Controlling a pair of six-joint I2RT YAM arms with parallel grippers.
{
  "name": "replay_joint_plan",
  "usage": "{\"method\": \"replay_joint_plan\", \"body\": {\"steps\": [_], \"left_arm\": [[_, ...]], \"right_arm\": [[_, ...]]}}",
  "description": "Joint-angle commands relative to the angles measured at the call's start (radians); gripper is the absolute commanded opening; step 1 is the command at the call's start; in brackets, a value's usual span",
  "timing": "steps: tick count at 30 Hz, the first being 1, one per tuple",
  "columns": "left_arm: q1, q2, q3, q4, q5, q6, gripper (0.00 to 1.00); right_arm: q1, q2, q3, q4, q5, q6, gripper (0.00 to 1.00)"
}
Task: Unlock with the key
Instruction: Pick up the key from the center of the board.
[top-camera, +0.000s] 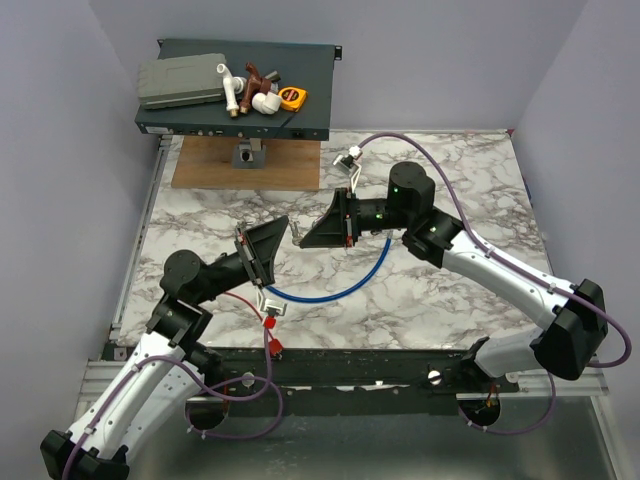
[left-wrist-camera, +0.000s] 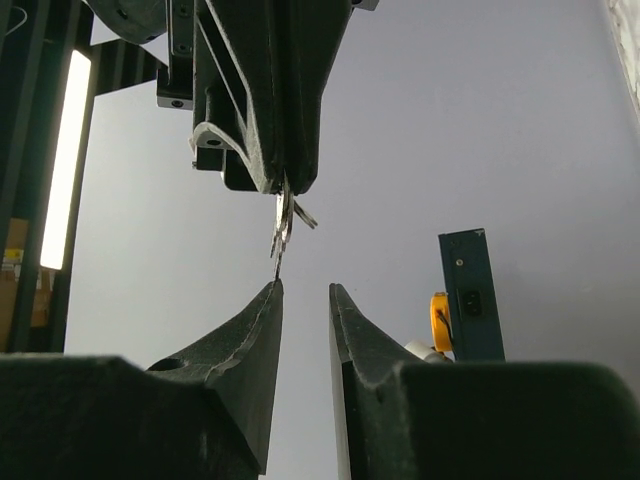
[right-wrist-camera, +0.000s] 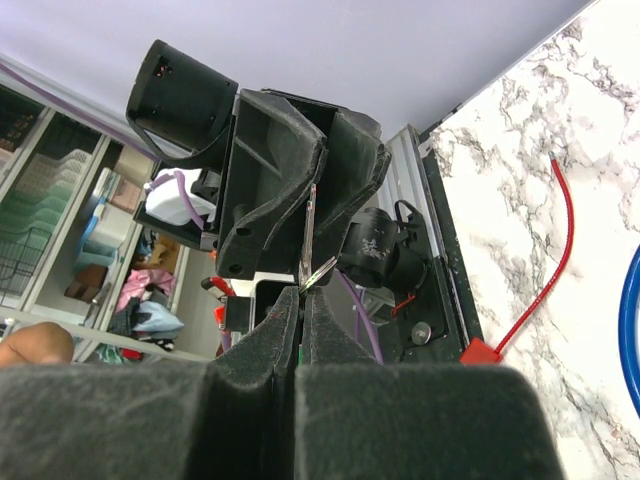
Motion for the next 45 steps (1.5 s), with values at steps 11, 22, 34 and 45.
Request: {"method": "replay_joint_plan", "body": {"steps": [11, 22, 34, 45], "left_arm": [[-0.013, -0.009, -0.024, 0.022, 0.028, 0.043, 0.27], [-0.015, -0.024, -0.054, 0.096, -0.013, 0.011, 0.27], [-0.019, -0.047, -0.061, 0.050, 0.040, 0.044, 0.26], [-0.021, -0.034, -0.055, 0.037, 0.036, 0.068, 0.25]], "right_arm": [[0.000, 0.026, 0.031, -0.006, -0.015, 0.000, 0.01], [0.000, 0.022, 0.027, -0.033, -0.008, -0.015, 0.01], [0.000, 0.034, 0.047, -0.040, -0.014, -0.020, 0.01], [0.000, 0.043, 0.051, -0.037, -0.028, -0.016, 0.01]]}}
